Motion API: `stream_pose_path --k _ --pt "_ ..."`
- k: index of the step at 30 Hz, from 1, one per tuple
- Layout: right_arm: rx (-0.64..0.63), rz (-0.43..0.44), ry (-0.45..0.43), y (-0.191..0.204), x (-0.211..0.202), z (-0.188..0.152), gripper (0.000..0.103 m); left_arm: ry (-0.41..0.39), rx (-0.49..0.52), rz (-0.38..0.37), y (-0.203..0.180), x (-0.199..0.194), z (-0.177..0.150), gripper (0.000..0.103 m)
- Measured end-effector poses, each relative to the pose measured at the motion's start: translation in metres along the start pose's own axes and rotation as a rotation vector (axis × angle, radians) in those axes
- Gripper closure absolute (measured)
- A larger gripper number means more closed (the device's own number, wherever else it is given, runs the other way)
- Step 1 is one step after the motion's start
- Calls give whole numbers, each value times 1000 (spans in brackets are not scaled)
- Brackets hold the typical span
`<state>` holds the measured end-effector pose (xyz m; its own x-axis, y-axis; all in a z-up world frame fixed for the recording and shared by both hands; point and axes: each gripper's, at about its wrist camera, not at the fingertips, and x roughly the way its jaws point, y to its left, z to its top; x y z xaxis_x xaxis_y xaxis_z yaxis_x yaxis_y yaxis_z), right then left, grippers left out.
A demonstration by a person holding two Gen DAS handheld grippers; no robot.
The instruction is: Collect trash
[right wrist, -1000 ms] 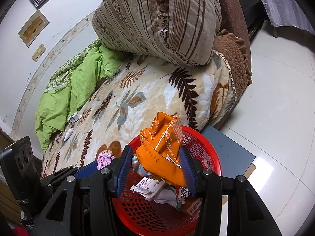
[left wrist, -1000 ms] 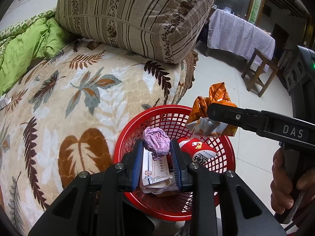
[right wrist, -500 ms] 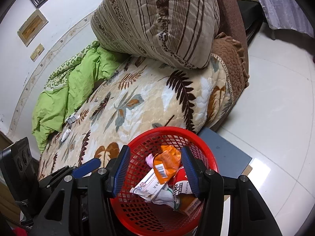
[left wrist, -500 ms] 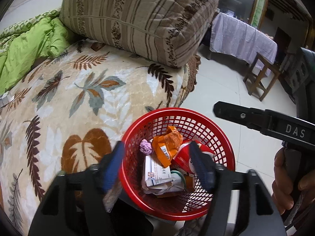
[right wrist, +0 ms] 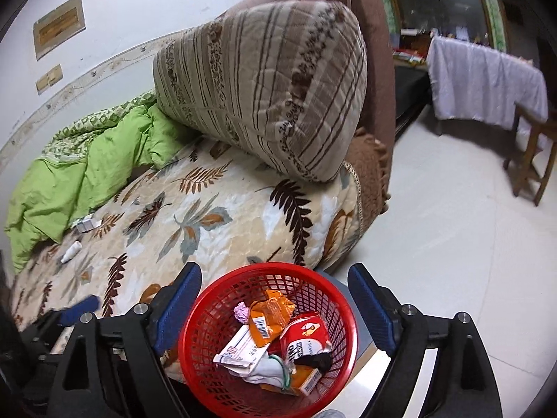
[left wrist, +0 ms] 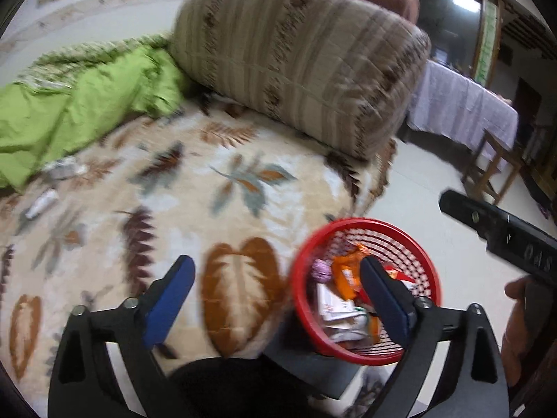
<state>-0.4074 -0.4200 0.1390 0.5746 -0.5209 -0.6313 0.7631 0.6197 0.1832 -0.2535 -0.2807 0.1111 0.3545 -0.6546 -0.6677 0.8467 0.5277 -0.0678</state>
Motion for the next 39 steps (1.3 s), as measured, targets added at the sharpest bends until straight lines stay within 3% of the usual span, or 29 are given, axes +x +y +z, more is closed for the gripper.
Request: stream_pose_path --k 6,9,17,22,35,39 --pt "-42 1 -31 50 -24 -25 9 -66 -6 98 39 -42 -12 3" --pt "-32 5 -54 68 -33 -41 8 -90 -23 186 58 -62 -27 2" --pt "-138 -2 -64 102 -48 -66 8 -89 -23 344 83 -89 -61 0" --pt "-165 -50 -56 106 -52 -72 8 -123 -43 327 84 -94 -67 0" --pt "-125 -57 -52 94 -54 -72 8 -110 7 423 76 -89 -69 0" --pt "-117 -59 -38 91 -51 -72 8 -94 12 384 73 -87 -70 0"
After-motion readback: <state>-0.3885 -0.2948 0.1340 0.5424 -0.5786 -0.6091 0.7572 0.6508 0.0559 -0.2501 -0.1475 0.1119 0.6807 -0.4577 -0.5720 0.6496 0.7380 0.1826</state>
